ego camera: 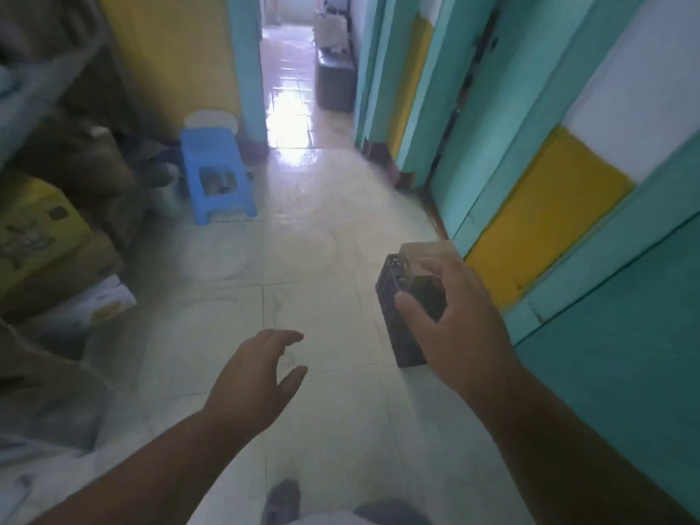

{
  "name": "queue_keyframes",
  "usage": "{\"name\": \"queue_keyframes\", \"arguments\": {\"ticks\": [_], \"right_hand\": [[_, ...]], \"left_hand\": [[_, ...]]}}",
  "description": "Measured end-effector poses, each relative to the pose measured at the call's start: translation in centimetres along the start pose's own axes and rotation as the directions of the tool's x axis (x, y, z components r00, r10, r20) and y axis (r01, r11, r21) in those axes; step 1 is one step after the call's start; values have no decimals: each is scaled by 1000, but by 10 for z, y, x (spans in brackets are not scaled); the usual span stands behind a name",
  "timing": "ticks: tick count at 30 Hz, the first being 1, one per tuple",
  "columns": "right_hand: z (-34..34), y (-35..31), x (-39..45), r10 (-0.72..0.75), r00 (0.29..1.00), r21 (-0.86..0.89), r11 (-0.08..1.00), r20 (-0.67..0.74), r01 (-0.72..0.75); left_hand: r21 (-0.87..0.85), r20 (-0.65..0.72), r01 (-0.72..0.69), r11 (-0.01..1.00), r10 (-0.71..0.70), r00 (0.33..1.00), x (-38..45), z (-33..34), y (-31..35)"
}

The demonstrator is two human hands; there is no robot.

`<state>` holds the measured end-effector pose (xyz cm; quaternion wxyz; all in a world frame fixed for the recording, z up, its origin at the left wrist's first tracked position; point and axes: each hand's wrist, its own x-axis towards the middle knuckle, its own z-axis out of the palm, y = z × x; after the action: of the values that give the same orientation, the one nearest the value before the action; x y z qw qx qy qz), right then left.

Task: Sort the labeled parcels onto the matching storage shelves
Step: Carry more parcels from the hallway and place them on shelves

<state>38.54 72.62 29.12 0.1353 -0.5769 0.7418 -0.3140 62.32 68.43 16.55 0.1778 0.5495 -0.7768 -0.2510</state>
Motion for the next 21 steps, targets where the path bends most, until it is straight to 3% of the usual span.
{"name": "queue_keyframes", "arguments": {"ticks": [7,11,21], "right_hand": [[-2,62,145,131,976,-33,990,-176,-139],[1,114,245,173,970,-49,982,-174,-183],[15,159,467,244,953,-42,966,-181,-255]], "left_hand": [[-31,90,-201,979,203,975,211,23,41],[-25,111,-239,971,241,964,326,45,63],[2,206,-278,961,272,940,563,58,78]]}}
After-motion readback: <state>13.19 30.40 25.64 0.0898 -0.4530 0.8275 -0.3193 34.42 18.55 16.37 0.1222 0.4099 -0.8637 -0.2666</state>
